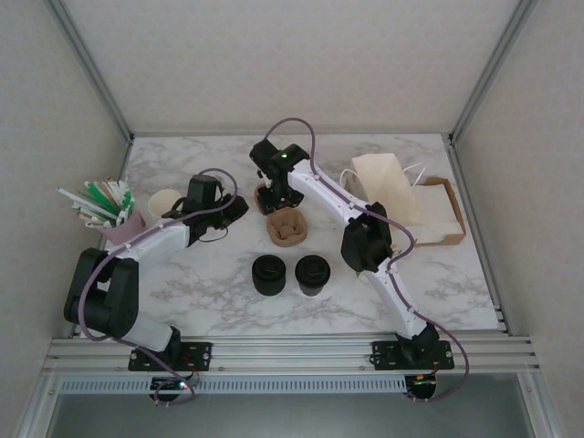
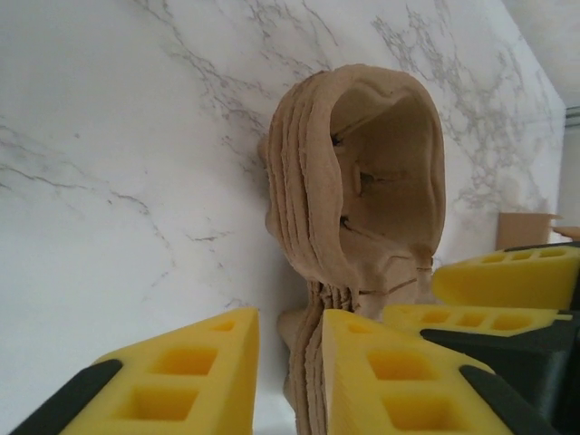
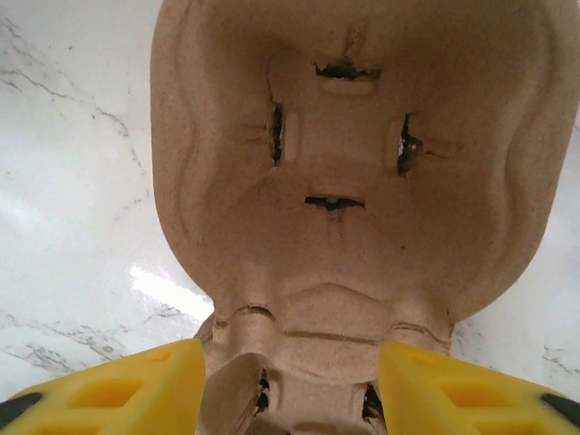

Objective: Pack the takeout coffee

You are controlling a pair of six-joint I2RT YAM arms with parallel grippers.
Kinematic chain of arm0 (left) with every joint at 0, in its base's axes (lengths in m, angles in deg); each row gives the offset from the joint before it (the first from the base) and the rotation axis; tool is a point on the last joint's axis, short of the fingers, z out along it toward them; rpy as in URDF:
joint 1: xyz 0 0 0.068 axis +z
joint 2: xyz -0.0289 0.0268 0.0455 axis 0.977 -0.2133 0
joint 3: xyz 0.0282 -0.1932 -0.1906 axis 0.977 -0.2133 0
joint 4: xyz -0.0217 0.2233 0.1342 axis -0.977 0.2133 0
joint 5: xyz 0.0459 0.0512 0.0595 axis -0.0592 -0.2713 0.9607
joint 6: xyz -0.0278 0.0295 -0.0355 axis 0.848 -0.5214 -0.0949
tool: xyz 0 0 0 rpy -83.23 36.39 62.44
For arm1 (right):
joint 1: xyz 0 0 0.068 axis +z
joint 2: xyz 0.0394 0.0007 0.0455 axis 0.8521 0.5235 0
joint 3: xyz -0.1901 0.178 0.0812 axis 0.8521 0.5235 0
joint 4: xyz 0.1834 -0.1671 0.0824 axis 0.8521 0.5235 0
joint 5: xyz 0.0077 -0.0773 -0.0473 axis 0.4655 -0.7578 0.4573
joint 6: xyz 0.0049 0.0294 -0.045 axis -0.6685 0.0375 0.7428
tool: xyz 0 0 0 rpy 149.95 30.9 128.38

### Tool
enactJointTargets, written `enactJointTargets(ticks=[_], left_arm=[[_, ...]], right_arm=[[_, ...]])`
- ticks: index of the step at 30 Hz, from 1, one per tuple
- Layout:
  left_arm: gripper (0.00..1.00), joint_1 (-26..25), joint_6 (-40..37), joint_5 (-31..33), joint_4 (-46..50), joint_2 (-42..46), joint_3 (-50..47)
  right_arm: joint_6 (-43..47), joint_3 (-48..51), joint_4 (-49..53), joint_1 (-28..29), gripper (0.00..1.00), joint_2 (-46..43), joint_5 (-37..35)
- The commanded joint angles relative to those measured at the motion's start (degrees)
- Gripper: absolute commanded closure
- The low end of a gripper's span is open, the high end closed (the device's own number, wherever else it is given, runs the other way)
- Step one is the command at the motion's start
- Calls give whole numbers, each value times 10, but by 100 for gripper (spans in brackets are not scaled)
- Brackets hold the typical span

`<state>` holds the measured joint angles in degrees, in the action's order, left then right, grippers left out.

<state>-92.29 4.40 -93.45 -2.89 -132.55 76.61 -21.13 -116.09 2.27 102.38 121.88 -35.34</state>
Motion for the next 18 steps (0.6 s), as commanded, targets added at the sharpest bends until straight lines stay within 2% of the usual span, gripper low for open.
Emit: enactJointTargets(ticks=[1, 7, 18], left_arm=[[79, 10, 24, -66, -61, -19, -13], [85, 25, 39, -90, -98, -41, -31], [85, 38, 64, -133, -170, -71, -61]], right_arm=[[10, -23, 19, -5, 47, 21, -13], [10, -34, 22, -7, 47, 35, -11], [10, -39, 26, -8, 47, 42, -21]])
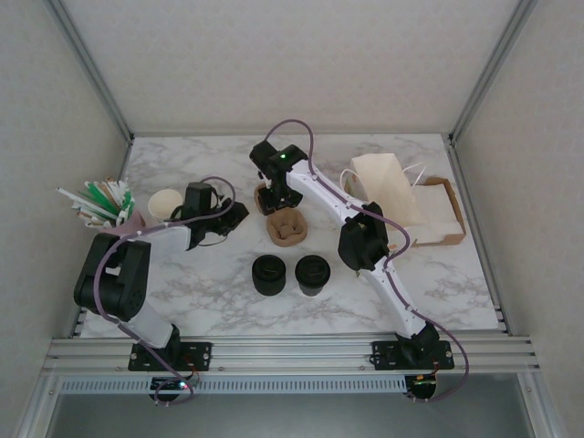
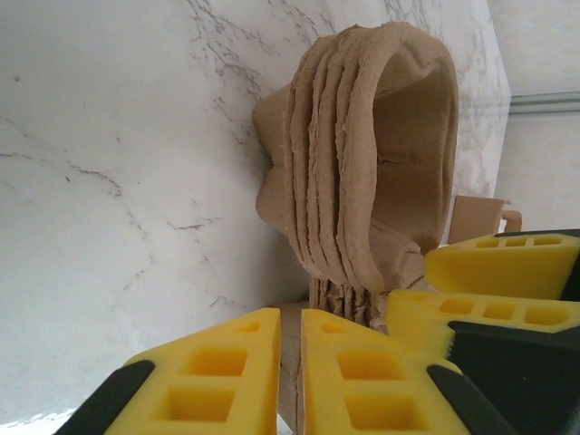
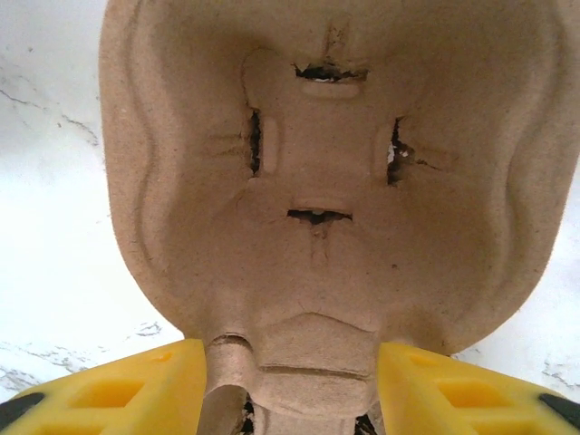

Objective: Pack the takeout coffee

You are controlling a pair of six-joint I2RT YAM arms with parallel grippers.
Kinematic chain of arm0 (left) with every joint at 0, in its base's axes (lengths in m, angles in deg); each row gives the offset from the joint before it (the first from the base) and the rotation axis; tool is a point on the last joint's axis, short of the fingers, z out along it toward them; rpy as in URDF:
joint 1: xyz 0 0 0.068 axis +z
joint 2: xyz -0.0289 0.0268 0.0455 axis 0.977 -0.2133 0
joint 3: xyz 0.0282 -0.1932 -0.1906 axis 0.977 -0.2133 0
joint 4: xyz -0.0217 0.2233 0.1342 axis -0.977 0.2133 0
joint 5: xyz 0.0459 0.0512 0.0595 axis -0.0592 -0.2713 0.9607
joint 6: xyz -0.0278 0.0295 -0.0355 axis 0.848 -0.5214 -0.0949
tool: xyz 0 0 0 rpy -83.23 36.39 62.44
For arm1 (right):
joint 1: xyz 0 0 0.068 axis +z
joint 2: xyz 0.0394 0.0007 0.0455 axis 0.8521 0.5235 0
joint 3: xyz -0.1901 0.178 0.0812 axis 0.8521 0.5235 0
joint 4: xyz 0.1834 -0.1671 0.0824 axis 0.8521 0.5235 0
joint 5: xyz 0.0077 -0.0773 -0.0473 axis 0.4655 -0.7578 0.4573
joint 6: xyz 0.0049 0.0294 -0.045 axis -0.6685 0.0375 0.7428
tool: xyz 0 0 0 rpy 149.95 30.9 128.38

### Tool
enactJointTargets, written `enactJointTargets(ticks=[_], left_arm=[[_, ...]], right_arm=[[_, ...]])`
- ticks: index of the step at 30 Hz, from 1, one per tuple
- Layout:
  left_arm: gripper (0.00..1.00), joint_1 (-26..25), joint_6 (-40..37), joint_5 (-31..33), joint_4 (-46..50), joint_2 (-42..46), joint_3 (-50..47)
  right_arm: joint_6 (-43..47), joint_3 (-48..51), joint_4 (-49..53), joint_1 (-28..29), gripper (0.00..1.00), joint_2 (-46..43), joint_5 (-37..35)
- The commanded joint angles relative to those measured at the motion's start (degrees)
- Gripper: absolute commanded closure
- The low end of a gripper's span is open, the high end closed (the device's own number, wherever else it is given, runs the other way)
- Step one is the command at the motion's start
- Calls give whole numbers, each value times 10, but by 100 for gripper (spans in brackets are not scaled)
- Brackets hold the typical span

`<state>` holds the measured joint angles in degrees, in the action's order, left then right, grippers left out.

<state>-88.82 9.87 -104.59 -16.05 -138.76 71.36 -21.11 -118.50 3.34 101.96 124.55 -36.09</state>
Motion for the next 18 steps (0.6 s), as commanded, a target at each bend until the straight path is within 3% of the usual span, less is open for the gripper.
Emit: enactJointTargets(ticks=[1, 8, 18], left_arm=[[86, 4, 10, -22, -38, -10, -8], [85, 5, 18, -28, -56, -17, -17], [77, 12, 68, -85, -169, -48, -43]], right_arm=[[10, -16, 18, -5, 47, 16, -15], [10, -15, 17, -4, 47, 10, -20], [9, -15, 14, -5, 51, 20, -6]])
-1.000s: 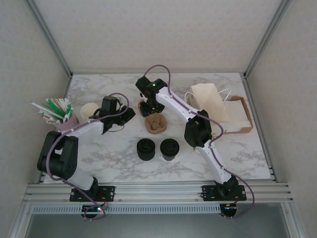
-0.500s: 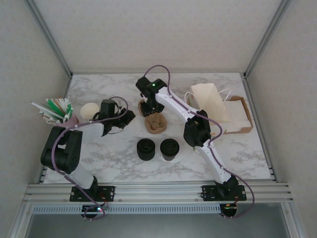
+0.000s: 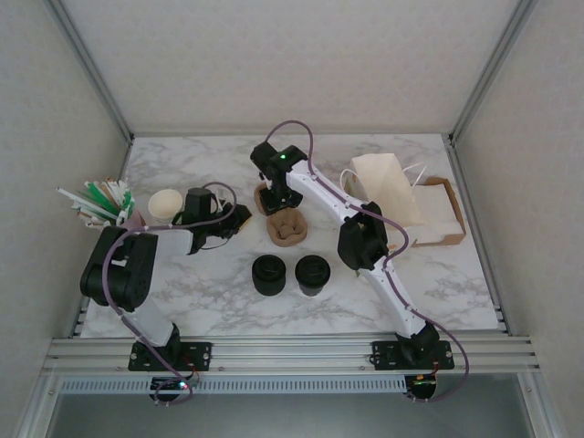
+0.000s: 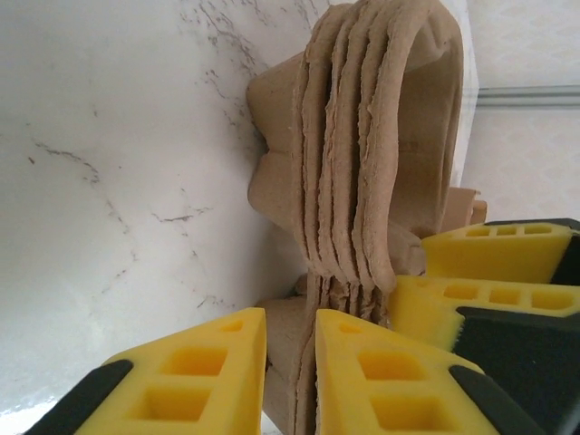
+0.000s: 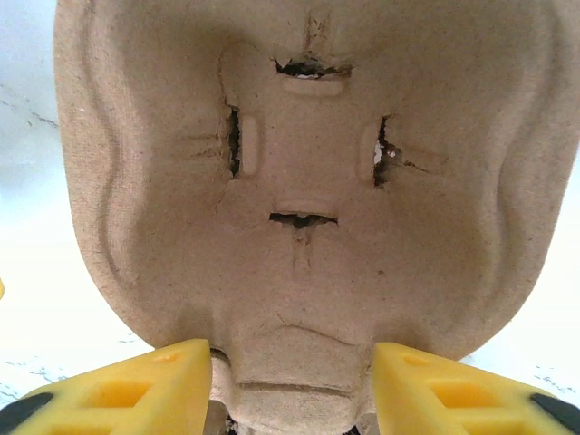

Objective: Pack the takeout coffee

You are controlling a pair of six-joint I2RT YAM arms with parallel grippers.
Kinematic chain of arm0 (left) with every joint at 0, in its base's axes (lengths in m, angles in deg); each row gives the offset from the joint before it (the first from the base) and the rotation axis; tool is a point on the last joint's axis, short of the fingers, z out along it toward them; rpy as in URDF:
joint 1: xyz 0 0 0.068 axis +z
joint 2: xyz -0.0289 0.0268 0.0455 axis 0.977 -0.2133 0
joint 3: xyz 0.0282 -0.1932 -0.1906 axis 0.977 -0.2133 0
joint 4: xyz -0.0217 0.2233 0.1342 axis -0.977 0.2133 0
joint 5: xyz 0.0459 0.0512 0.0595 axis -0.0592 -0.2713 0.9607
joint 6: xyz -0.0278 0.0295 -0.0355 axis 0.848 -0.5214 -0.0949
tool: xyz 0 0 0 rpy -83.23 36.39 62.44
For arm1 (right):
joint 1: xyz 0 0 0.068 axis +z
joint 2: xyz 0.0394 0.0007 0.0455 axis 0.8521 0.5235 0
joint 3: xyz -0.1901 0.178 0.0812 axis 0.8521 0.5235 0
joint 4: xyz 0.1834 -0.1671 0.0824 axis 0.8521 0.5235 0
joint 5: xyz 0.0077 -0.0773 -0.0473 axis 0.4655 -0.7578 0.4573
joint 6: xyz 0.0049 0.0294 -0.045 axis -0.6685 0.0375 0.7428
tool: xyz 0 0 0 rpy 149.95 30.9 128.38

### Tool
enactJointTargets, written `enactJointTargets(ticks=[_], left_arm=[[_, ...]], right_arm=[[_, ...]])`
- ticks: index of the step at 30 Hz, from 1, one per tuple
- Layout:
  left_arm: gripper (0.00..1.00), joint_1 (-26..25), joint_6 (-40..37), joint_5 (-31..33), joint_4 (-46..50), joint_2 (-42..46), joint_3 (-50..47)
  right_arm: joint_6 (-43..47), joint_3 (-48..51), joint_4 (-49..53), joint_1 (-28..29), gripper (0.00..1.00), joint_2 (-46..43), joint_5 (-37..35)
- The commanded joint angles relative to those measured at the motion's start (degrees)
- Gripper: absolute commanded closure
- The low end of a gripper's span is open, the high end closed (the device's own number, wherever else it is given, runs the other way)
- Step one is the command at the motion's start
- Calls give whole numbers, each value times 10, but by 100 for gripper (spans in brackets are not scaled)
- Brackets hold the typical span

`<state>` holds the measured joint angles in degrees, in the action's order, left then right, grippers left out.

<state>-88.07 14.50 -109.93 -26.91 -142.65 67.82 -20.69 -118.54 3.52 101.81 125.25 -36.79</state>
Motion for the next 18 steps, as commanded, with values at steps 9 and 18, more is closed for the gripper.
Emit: enactJointTargets(ticks=[9, 18], left_arm=[[76, 12, 54, -64, -139, -51, -23], [75, 18, 60, -80, -175, -67, -25]], right_arm=[[5, -10, 12, -3, 62, 12, 7], [2, -1, 6, -3, 77, -10, 26]])
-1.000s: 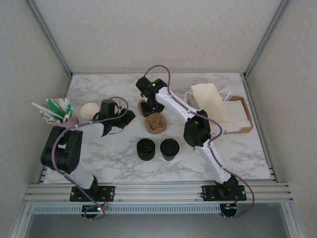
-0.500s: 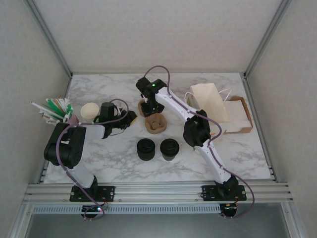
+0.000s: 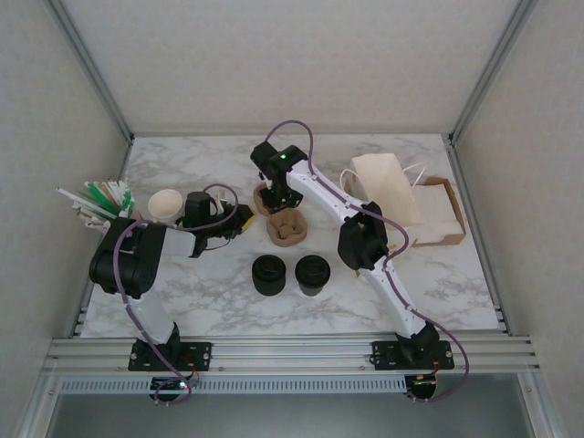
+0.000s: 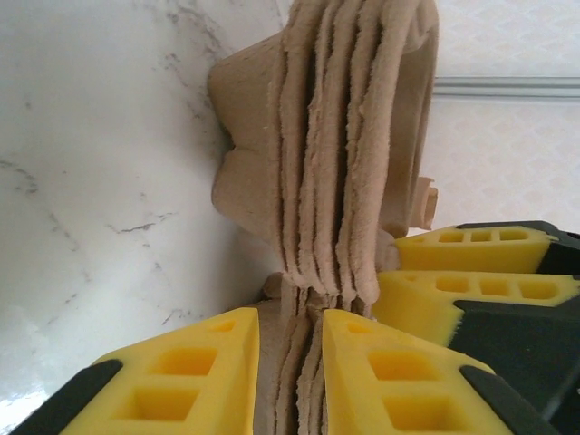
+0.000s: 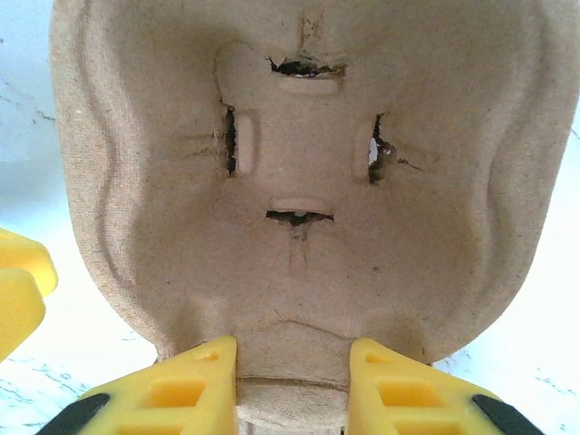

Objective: Pack the takeout coffee

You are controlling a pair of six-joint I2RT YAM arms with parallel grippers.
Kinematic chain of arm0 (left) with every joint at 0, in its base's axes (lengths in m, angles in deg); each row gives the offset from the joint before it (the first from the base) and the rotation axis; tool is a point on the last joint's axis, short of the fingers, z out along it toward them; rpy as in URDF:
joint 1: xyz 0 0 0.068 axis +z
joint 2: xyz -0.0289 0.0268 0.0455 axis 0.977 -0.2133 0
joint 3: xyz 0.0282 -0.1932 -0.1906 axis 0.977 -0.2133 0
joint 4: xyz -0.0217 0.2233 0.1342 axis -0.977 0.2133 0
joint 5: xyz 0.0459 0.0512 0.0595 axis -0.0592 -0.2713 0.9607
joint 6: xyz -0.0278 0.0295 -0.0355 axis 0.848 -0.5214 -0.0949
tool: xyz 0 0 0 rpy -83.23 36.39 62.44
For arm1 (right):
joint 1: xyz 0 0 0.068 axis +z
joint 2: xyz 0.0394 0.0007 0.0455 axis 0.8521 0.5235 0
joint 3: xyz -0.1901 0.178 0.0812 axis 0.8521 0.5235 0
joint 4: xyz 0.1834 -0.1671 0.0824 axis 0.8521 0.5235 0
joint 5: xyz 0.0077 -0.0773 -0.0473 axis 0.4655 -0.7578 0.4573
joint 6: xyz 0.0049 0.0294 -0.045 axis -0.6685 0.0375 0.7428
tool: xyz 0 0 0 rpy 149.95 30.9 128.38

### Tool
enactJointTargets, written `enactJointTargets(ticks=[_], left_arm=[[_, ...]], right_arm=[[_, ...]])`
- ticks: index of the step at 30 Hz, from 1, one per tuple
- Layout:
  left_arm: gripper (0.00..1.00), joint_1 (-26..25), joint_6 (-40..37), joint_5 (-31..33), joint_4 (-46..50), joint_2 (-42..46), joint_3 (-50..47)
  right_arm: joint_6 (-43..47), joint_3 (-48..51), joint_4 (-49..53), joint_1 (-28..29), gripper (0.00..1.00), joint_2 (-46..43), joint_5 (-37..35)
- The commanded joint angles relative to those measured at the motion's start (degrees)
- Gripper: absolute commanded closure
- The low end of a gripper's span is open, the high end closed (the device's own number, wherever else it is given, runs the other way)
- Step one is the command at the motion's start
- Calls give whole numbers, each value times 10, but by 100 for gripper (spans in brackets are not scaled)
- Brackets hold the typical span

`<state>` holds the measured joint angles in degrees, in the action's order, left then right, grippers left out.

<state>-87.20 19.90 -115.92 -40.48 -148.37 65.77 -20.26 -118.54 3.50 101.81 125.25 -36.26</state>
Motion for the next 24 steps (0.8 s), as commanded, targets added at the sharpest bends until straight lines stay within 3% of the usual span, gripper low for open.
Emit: enactJointTargets(ticks=[1, 11, 24], left_arm=[[75, 9, 9, -22, -47, -11, -7], [77, 10, 15, -34, -80, -12, -14], [61, 7, 37, -45, -130, -35, -11]], right_arm=[[-3, 1, 5, -3, 78, -14, 23], [-8, 28, -8, -26, 78, -51, 64], [-9, 36, -11, -28, 79, -58, 79]])
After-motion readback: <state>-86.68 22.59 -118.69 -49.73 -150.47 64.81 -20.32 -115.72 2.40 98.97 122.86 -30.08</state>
